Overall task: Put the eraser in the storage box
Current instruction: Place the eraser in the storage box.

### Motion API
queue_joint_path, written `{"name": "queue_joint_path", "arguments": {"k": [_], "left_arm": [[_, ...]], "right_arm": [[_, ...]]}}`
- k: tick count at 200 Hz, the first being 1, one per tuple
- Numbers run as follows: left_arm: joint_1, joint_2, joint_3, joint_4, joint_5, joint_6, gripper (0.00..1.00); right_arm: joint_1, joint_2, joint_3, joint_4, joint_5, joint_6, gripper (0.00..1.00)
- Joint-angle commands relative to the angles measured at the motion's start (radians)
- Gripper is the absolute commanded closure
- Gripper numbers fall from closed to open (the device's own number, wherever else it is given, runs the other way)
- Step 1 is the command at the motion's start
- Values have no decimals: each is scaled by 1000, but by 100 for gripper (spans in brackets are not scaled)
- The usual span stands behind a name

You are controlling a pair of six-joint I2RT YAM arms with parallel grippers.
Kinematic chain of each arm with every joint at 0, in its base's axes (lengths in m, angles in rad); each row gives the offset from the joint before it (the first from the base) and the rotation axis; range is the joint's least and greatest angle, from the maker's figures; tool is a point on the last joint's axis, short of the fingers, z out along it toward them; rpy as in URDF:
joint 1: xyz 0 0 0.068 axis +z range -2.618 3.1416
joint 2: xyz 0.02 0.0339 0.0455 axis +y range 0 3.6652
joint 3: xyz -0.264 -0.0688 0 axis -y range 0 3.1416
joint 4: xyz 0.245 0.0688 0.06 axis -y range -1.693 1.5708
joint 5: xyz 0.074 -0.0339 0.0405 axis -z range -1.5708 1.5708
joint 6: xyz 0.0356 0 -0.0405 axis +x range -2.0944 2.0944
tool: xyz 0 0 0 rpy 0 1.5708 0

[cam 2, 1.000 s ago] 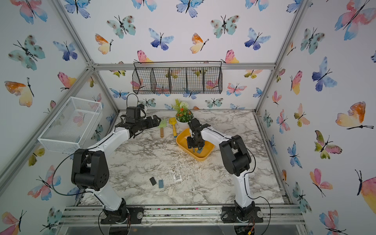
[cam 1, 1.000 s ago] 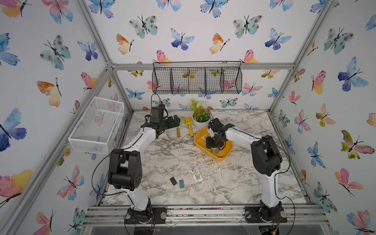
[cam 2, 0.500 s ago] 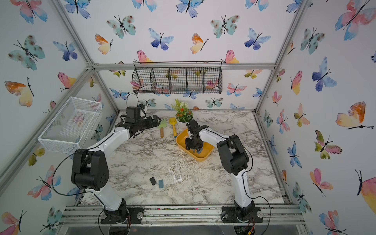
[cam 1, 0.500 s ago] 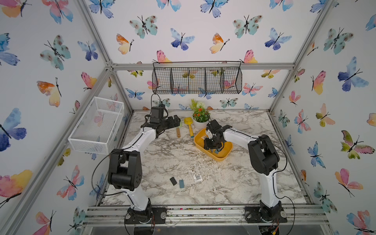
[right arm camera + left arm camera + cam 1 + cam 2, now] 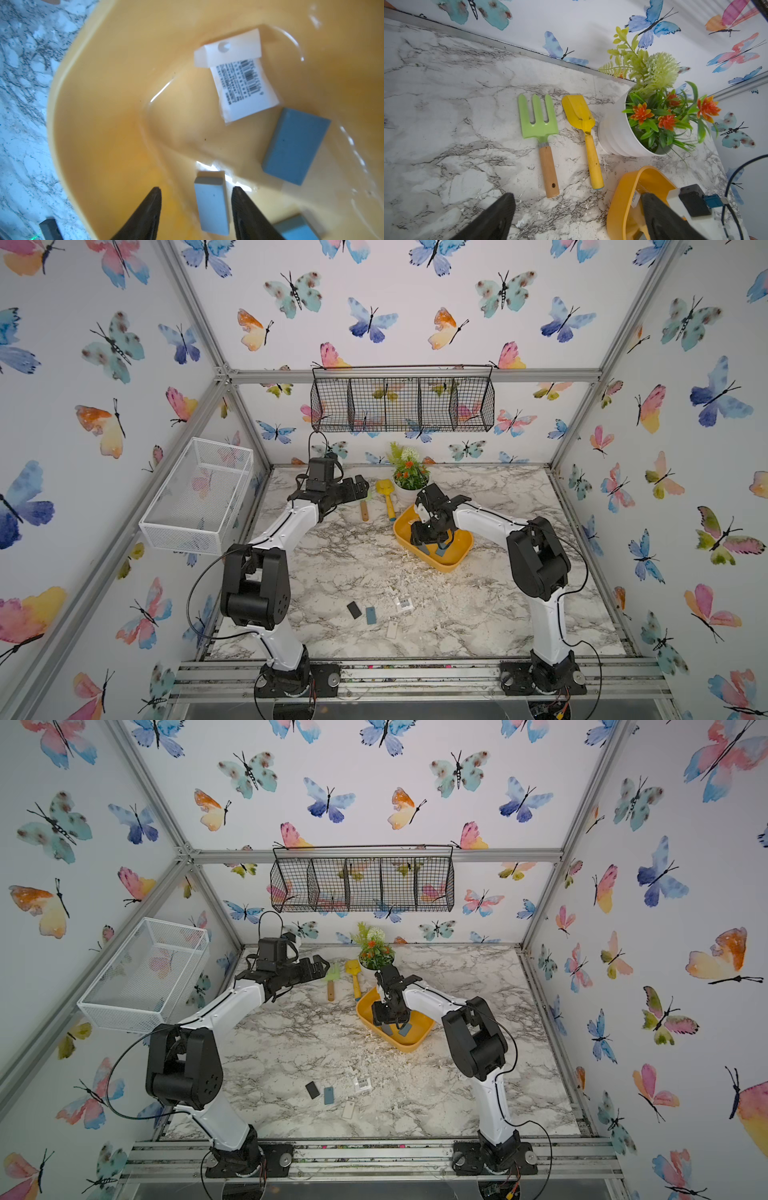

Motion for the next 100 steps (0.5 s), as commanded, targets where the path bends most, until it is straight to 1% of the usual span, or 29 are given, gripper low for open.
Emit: {"name": "queue_joint_path", "arguments": {"k": [1, 24, 40, 51, 79, 100], "left_arm": [[6, 12, 23, -7, 20, 12, 2], [6, 14, 25, -7, 23, 12, 2], [6, 14, 27, -9, 22, 12, 2], [5, 12, 30, -11, 19, 12, 2], [7, -5, 30, -10, -9, 11, 2], [14, -9, 37, -6, -16, 3, 2]], "right_arm": [[12, -40, 23, -13, -48, 15, 42], [20, -51, 17, -11, -54, 22, 42], [21, -85, 7, 3, -18, 23, 42], [21, -134, -9, 18, 27, 18, 42], [44, -280, -50, -3, 159, -46, 42], [103, -354, -74, -76, 151, -123, 41]]}}
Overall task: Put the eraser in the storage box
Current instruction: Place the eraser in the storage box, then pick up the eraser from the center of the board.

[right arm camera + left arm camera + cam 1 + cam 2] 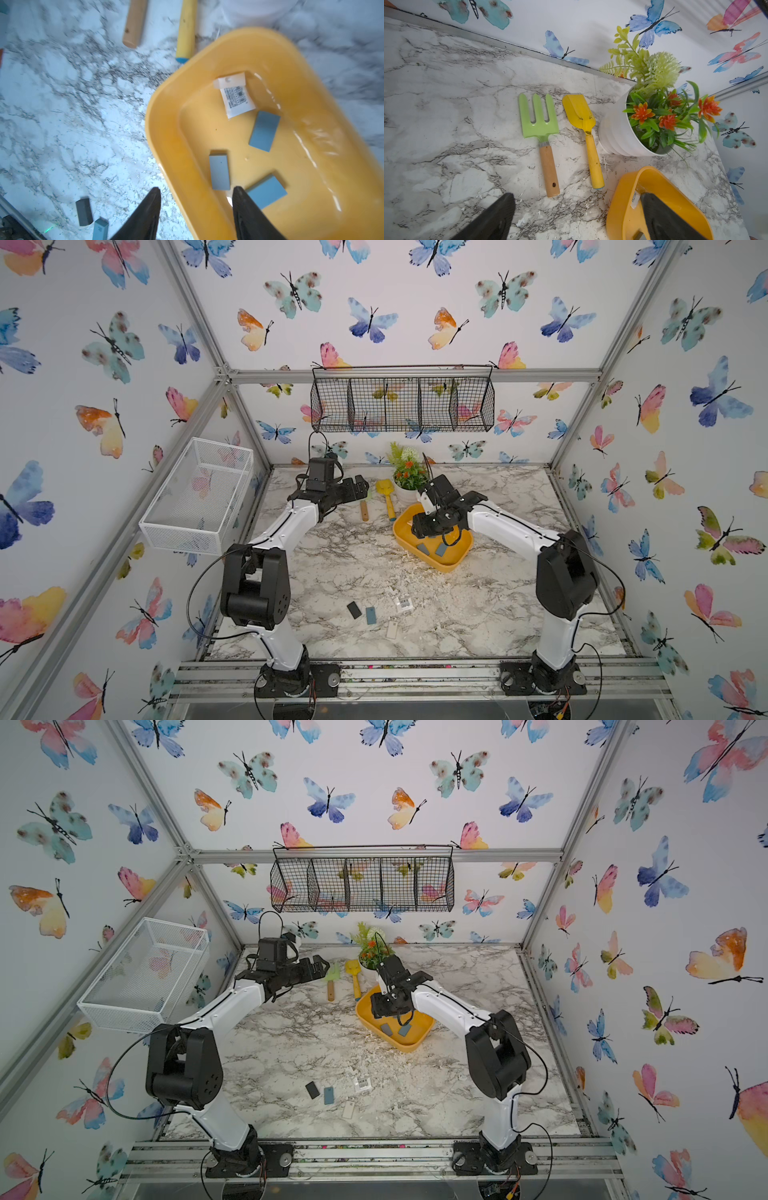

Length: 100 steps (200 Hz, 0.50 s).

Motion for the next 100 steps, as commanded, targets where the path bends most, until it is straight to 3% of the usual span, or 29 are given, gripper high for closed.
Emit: {"name": "queue_joint_path", "arguments": {"k": [1, 35, 72, 100], "left_arm": [[14, -9, 37, 0, -12, 3, 2], [19, -19, 38, 0, -13, -8, 2], [21, -55, 6, 7, -5, -16, 2], [21, -80, -28, 20, -10, -20, 1]], "right_arm": [[67, -95, -24, -75, 56, -98, 41], [276, -185, -177, -128, 129, -237, 38], [307, -251, -340, -114, 72, -224, 38], [349, -221, -384, -105, 82, -220, 36]]}}
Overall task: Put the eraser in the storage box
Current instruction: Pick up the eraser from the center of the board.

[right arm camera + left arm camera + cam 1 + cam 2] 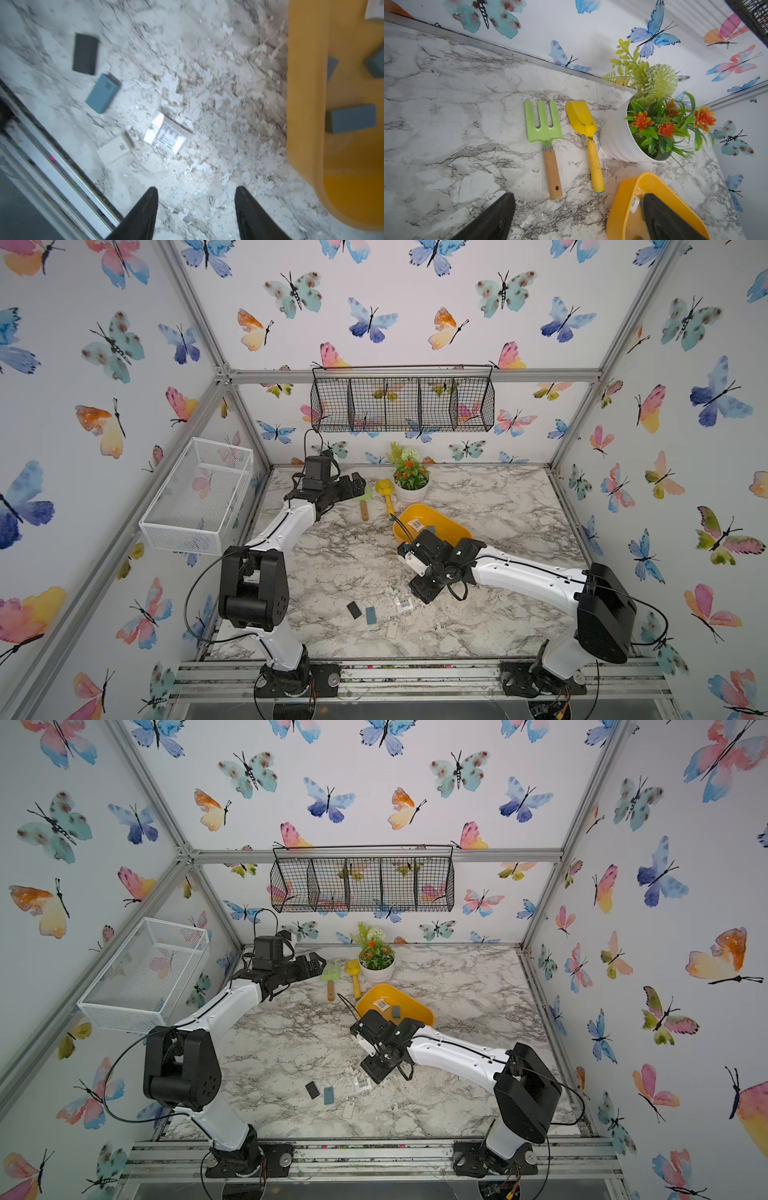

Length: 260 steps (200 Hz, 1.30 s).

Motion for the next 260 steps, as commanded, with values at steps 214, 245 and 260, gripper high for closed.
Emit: {"name": "queue_joint_path", "arguments": {"k": [214, 245, 260], "left_arm": [[117, -126, -157, 122, 116, -72, 2], [119, -126, -157, 121, 118, -69, 2], [120, -127, -156, 120, 118, -68, 2]], "right_arm": [[105, 303, 85, 126, 45, -154, 30], [105, 314, 85, 122, 47, -141, 55], [105, 316, 82, 122, 38, -137, 62]]}}
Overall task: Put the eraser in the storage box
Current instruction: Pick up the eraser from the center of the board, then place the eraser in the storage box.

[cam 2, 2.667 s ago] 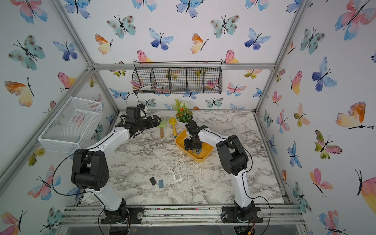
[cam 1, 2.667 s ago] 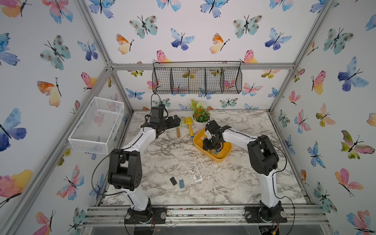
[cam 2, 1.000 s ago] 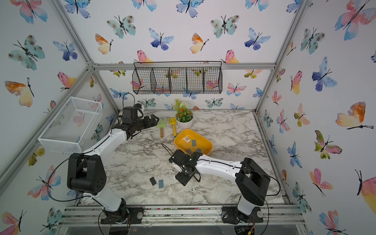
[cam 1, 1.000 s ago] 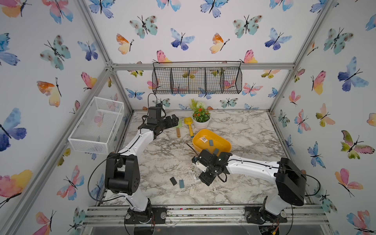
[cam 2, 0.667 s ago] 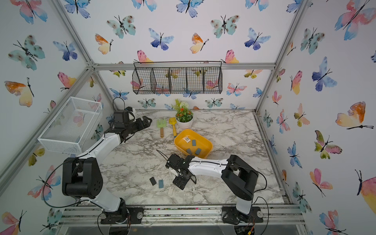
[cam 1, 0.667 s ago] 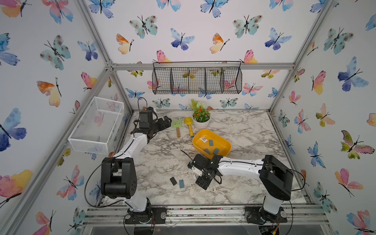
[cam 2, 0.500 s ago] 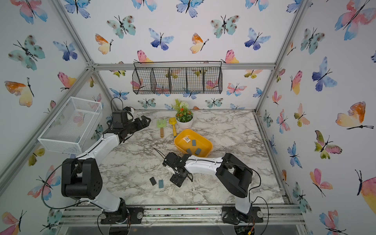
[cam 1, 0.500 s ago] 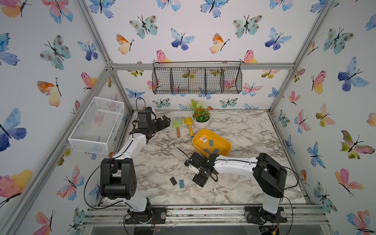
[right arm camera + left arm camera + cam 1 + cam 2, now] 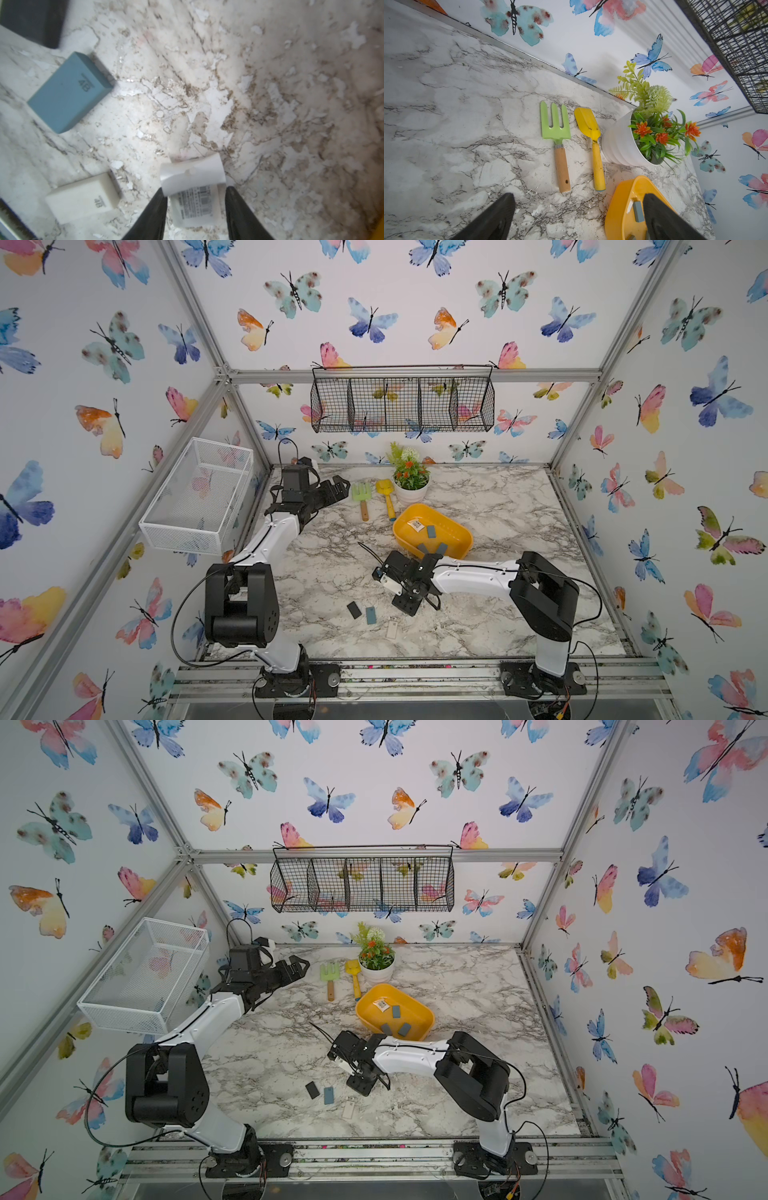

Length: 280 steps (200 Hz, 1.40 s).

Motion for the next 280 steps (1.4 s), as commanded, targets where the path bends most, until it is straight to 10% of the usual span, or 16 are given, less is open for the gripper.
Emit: {"name": "queue_joint_path", "arguments": {"k": [1, 73, 148, 280], "left_arm": [[3, -18, 0, 10, 20, 6, 2], [5, -18, 0, 5, 20, 12, 2], [7, -16, 5, 82, 159, 39, 2], [-6, 135, 138, 105, 244, 56, 2]], "right_arm": [[3, 21, 6, -18, 0, 12, 62], [-45, -15, 48, -24, 42, 91, 84], [-306, -131, 224, -109, 39, 147, 84], [-568, 111, 339, -171, -51, 106, 86]]}}
